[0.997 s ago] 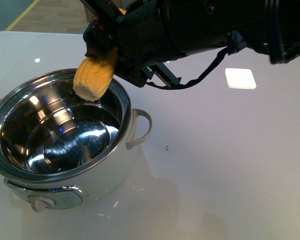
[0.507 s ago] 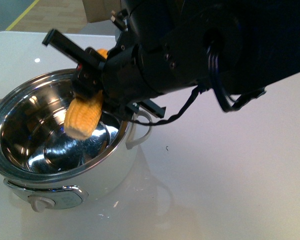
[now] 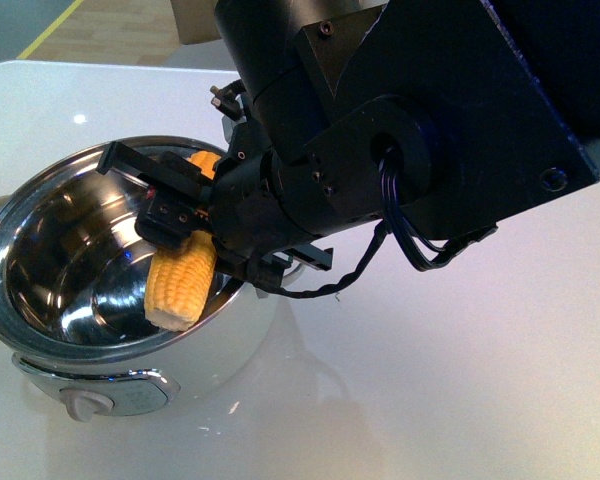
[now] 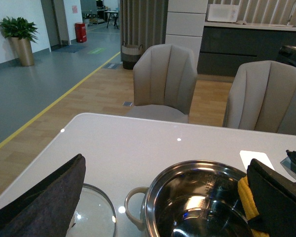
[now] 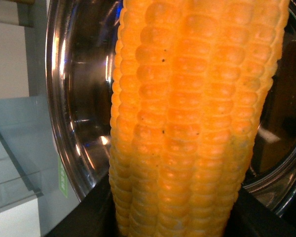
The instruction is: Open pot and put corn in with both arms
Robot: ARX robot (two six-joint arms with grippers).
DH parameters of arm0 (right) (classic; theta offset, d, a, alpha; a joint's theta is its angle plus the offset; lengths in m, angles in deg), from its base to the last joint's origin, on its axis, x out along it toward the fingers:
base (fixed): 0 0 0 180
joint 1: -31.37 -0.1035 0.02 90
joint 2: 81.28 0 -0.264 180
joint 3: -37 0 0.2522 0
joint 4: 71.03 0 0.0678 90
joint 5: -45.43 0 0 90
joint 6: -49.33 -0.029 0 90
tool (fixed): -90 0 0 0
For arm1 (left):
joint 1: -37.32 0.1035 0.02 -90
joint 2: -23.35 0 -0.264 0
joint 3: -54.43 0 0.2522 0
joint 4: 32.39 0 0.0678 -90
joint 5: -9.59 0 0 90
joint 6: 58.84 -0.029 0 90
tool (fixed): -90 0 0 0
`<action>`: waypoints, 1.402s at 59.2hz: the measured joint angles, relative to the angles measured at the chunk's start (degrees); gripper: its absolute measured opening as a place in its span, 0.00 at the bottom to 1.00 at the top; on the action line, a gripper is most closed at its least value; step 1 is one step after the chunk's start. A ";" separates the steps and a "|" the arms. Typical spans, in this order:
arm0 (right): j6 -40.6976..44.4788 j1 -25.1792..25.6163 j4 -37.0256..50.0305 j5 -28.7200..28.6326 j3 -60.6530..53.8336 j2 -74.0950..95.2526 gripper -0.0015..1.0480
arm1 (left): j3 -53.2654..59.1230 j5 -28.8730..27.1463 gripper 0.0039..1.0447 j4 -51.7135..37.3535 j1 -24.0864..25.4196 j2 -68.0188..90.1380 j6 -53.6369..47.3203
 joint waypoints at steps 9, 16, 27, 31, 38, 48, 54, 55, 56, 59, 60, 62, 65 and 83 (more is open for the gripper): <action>0.26 0.02 0.42 -0.37 -0.26 -0.74 0.69 | 0.00 0.00 0.94 0.00 0.00 0.00 0.00; 0.26 0.33 1.57 -0.33 -1.62 -2.23 0.86 | 0.00 0.00 0.94 0.00 0.00 0.00 0.00; -0.52 2.93 4.98 0.26 -7.28 -6.86 0.91 | 0.00 -0.02 0.94 0.00 0.00 0.00 0.00; -1.09 5.01 6.69 0.70 -10.27 -9.55 0.91 | 0.00 0.00 0.94 0.00 0.00 0.00 0.00; -1.64 9.77 8.94 1.97 -16.31 -16.20 0.91 | 0.00 -0.02 0.94 0.00 0.00 0.00 0.00; 2.49 17.70 6.93 4.26 -25.90 -28.94 0.91 | 0.00 0.00 0.94 0.00 0.00 0.00 0.00; 7.52 22.62 2.73 6.19 -30.67 -37.18 0.91 | 0.00 -0.02 0.94 0.00 0.00 0.00 0.00; 8.59 23.52 1.53 6.43 -31.65 -39.26 0.91 | 0.00 0.00 0.94 0.00 0.00 0.00 0.00; 9.42 23.96 0.98 6.54 -32.04 -40.19 0.91 | 0.00 -0.02 0.94 0.00 0.00 0.00 0.00; 12.22 25.83 -1.84 7.30 -33.62 -44.46 0.91 | 0.00 -0.02 0.94 0.00 0.00 0.00 0.00; 13.11 26.49 -3.04 7.52 -34.14 -46.10 0.91 | 0.00 0.00 0.94 0.00 0.00 0.00 0.00; 14.75 27.36 -4.92 7.85 -34.84 -48.61 0.91 | 0.00 -0.02 0.94 0.00 0.00 0.00 0.00; 17.20 28.44 -7.52 8.33 -35.60 -51.95 0.91 | 0.00 0.00 0.94 0.00 0.00 0.00 0.00; 32.98 29.46 13.40 24.63 -46.07 -59.58 0.76 | 0.00 0.00 0.94 0.00 0.00 0.00 0.00</action>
